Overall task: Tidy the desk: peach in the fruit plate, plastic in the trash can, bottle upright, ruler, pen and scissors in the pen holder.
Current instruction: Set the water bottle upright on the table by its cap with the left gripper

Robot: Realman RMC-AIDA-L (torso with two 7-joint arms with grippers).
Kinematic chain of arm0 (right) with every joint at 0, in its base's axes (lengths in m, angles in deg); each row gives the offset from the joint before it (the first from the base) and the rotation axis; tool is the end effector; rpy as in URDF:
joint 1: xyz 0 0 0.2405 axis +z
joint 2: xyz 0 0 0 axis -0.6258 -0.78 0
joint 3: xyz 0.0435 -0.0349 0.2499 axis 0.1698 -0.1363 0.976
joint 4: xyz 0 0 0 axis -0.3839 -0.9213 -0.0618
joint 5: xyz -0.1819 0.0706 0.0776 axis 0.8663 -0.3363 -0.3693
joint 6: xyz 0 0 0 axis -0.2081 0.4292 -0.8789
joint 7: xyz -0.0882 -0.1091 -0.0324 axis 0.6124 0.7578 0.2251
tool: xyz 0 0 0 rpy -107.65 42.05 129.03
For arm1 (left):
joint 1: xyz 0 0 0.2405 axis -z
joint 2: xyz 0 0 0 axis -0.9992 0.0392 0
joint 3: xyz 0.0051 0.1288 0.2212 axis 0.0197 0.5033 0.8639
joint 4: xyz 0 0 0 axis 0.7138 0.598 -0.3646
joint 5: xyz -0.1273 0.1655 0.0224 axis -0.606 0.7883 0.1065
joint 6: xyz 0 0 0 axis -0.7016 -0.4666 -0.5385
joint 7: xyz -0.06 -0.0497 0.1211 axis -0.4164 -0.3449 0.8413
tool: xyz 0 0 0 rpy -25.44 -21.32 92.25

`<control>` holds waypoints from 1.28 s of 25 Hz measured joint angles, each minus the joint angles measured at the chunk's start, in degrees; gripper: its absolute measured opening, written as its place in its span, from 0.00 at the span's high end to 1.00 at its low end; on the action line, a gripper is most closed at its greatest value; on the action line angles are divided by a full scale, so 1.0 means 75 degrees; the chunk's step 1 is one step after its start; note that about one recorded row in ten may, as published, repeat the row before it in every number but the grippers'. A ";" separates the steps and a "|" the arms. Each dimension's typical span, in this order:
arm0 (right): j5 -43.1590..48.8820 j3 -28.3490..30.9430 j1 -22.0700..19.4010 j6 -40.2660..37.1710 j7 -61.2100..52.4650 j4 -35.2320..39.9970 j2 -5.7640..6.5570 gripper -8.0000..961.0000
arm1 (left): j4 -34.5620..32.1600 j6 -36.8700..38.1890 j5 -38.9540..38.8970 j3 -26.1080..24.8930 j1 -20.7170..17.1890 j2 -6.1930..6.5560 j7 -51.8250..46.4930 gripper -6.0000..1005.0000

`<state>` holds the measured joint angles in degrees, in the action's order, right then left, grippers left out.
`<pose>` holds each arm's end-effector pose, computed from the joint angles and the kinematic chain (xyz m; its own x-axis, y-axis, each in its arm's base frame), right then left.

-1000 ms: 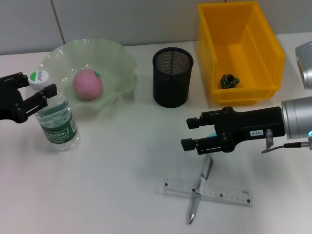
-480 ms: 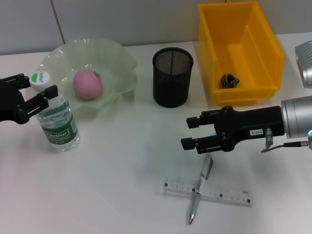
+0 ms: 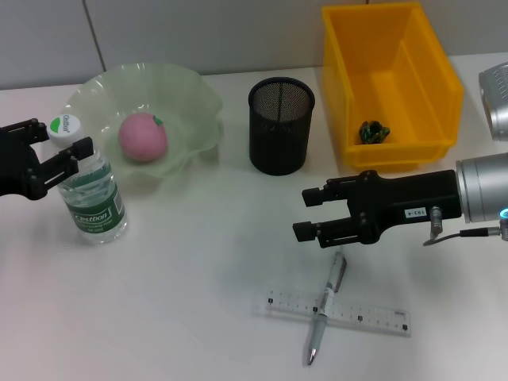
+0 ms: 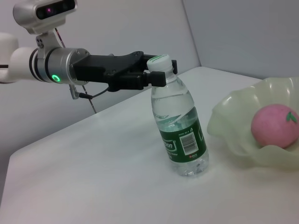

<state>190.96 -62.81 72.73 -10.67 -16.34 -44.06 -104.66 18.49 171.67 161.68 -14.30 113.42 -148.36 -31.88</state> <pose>0.2459 0.3379 -0.0095 0.8245 -0.3968 -0.4034 -0.4470 -0.8939 -0.0343 -0.2894 0.3382 0.0548 0.8145 0.1322 0.5649 0.4382 -0.7783 -0.4496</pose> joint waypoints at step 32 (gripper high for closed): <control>0.0000 0.0000 0.0027 -0.0009 -0.0107 0.0000 -0.0012 0.26 | 0.0078 -0.0184 0.0040 -0.0001 0.0076 0.0000 -0.0129 0.45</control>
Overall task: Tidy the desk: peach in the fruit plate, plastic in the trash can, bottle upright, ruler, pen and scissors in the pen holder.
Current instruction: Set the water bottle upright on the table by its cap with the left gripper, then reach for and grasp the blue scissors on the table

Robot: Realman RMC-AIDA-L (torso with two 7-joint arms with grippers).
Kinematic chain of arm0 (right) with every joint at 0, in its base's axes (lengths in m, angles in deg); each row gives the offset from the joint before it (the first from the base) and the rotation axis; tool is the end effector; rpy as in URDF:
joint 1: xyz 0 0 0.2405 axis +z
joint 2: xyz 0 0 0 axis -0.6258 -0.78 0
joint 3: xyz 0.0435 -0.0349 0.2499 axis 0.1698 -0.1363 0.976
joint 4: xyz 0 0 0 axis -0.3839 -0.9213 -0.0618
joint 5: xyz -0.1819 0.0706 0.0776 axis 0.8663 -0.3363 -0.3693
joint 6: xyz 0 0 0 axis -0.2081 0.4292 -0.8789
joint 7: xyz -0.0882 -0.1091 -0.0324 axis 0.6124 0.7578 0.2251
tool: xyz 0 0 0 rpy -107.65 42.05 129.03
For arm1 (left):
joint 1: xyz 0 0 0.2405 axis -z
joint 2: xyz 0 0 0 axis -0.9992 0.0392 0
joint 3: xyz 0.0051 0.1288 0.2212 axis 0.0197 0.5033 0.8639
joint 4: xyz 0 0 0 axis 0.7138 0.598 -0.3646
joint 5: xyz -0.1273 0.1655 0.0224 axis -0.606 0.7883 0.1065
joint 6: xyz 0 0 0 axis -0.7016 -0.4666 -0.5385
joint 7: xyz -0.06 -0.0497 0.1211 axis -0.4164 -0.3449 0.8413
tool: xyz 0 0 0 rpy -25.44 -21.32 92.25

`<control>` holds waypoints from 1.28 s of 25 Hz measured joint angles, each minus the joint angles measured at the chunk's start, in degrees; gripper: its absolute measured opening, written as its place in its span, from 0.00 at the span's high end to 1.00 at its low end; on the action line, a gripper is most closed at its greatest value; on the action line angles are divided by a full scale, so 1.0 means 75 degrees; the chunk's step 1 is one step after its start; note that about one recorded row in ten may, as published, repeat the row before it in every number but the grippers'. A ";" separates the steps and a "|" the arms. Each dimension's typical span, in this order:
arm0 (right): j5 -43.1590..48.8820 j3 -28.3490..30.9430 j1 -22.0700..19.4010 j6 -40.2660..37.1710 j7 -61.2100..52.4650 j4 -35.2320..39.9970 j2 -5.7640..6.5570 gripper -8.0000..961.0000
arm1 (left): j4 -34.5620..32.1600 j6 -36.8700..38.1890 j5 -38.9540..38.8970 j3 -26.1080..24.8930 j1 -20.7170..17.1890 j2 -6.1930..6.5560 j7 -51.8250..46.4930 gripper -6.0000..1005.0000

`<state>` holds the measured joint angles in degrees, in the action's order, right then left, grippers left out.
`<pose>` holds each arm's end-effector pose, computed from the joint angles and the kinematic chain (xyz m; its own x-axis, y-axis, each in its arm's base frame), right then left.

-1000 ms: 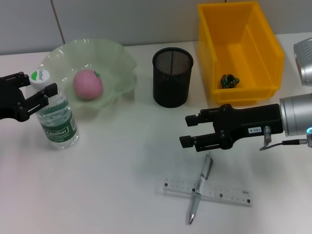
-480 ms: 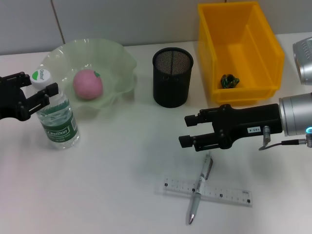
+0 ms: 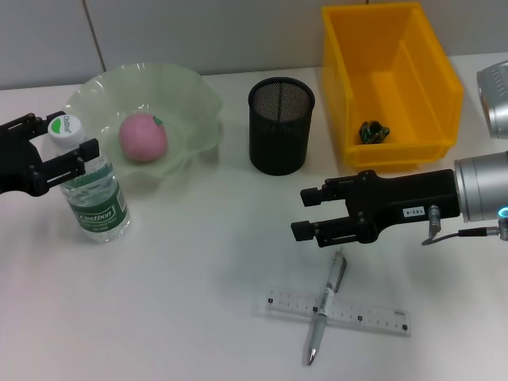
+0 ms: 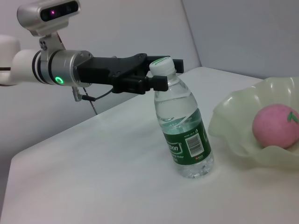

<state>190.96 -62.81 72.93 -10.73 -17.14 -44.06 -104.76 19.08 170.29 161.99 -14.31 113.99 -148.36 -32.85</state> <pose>0.2443 0.3384 -0.0102 0.8190 -0.4068 -0.4047 -0.4550 -0.8901 -0.0262 -0.2896 0.3423 0.0530 0.8090 0.1526 0.5677 0.4585 -0.7682 -0.4469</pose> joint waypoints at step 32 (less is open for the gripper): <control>0.0000 0.0000 0.0101 -0.0143 -0.0166 0.0111 0.0045 0.26 | -0.3595 0.3021 -0.0758 0.0143 -0.0304 0.0087 -0.2990 0.21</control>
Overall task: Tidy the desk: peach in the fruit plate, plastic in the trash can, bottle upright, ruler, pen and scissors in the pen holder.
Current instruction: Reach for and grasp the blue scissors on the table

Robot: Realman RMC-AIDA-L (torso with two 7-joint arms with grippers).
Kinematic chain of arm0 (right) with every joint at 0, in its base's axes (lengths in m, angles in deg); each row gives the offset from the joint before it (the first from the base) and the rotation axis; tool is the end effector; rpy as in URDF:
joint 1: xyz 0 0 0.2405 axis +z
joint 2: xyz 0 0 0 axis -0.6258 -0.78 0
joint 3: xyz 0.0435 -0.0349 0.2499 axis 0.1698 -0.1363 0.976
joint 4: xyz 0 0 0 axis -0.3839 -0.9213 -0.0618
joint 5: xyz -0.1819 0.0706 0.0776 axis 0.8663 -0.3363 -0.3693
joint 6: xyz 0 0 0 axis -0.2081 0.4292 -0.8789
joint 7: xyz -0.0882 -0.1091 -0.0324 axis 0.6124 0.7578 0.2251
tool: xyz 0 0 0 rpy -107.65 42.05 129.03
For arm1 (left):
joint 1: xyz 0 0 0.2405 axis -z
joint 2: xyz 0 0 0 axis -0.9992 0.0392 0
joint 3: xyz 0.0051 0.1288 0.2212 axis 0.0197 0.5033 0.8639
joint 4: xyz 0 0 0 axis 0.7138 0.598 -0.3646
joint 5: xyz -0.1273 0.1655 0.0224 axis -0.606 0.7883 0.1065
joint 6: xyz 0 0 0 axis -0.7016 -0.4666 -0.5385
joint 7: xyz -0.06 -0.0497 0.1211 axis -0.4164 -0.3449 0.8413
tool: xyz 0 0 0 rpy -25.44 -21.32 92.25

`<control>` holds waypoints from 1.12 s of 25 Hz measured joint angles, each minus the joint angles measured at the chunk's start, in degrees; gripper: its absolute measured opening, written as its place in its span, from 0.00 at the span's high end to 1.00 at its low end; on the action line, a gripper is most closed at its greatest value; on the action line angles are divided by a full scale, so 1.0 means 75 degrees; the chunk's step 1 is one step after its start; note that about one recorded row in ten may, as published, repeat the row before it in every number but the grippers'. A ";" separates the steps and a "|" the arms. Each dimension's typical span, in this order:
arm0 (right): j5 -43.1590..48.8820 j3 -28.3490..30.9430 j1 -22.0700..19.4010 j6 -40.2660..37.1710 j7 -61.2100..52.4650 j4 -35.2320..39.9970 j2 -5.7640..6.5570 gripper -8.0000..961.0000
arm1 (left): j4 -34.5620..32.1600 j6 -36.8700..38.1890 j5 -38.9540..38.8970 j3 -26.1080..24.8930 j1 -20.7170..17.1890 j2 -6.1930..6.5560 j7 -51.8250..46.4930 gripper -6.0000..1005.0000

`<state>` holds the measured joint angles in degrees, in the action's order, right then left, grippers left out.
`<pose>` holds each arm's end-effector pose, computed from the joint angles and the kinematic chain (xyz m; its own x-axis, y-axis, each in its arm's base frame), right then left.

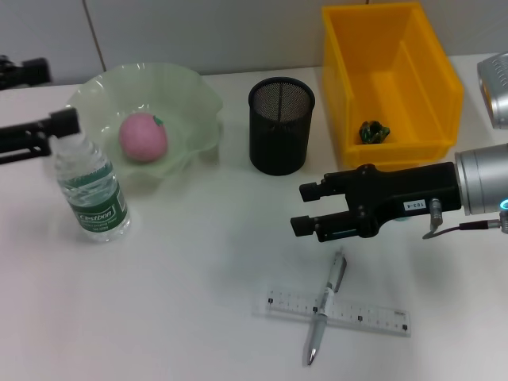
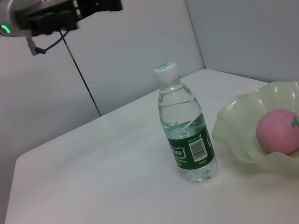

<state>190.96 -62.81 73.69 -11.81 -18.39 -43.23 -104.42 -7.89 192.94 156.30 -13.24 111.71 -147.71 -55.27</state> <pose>0.2384 0.3419 -0.0056 0.8222 -0.4022 -0.4028 -0.4459 -0.8949 -0.0165 -0.2196 0.3091 0.1267 0.8037 0.0724 0.5906 0.3052 -0.9023 -0.3046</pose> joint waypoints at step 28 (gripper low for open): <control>0.0031 -0.0038 0.0107 0.0048 -0.0127 0.0089 0.0099 0.26 | 0.2776 -0.1627 -0.0055 0.3124 -0.0206 -0.0158 0.1972 0.21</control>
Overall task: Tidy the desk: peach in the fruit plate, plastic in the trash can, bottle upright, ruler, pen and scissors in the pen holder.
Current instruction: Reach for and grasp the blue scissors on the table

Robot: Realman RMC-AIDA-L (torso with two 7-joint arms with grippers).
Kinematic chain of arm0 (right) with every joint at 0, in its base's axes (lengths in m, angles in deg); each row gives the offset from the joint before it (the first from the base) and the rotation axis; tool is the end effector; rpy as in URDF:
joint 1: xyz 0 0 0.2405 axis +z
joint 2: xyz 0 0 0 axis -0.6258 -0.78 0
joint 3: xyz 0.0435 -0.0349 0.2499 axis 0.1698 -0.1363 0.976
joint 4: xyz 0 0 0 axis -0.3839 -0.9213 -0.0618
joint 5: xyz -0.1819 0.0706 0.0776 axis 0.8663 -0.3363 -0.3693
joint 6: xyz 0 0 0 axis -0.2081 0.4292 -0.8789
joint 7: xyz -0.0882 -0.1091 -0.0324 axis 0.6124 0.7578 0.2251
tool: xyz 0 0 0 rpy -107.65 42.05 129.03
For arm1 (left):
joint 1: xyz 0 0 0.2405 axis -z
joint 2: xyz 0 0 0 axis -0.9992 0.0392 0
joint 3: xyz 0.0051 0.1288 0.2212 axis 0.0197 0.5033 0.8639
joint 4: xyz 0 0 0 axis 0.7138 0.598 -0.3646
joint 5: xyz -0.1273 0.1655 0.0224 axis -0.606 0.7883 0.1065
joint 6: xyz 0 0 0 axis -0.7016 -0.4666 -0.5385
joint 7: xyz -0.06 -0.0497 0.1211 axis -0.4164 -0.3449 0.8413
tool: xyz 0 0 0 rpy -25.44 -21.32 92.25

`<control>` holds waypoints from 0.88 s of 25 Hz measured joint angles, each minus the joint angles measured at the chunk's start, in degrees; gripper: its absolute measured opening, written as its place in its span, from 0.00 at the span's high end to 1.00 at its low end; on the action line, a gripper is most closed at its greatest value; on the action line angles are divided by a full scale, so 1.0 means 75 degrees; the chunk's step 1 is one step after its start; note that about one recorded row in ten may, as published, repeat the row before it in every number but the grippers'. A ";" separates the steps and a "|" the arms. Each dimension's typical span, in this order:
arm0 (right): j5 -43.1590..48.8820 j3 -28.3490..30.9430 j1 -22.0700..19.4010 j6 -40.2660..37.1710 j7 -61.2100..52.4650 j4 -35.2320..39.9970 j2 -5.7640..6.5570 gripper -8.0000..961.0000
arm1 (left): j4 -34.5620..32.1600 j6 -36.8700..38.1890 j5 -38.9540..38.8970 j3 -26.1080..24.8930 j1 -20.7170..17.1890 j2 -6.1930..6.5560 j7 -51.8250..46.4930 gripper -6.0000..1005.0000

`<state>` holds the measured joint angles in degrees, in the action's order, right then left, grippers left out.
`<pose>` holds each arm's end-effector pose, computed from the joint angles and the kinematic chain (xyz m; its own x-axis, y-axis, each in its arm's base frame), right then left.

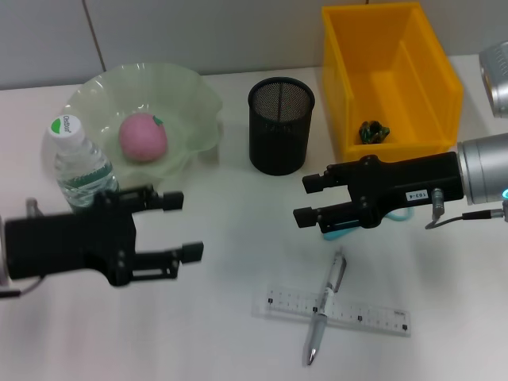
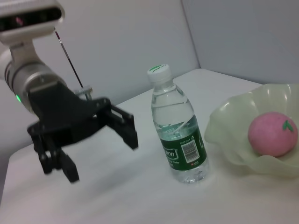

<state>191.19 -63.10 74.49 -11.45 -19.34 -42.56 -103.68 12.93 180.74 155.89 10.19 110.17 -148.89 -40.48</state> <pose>0.2359 0.3486 0.0005 0.8327 -0.3937 -0.3894 -0.4400 -0.8974 -0.0336 -0.2404 0.2998 0.0041 0.8377 0.1905 0.5118 0.2705 -0.9589 -0.0858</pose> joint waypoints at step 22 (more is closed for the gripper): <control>0.2319 -0.0751 0.1267 -0.0711 -0.1508 0.1695 0.0365 0.27 | 0.2700 -0.0582 -0.0086 -0.0493 0.0024 0.0019 0.2353 0.22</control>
<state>208.58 -68.73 83.99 -16.78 -30.65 -29.85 -100.94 33.18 176.38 155.24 6.49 110.34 -148.75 -22.83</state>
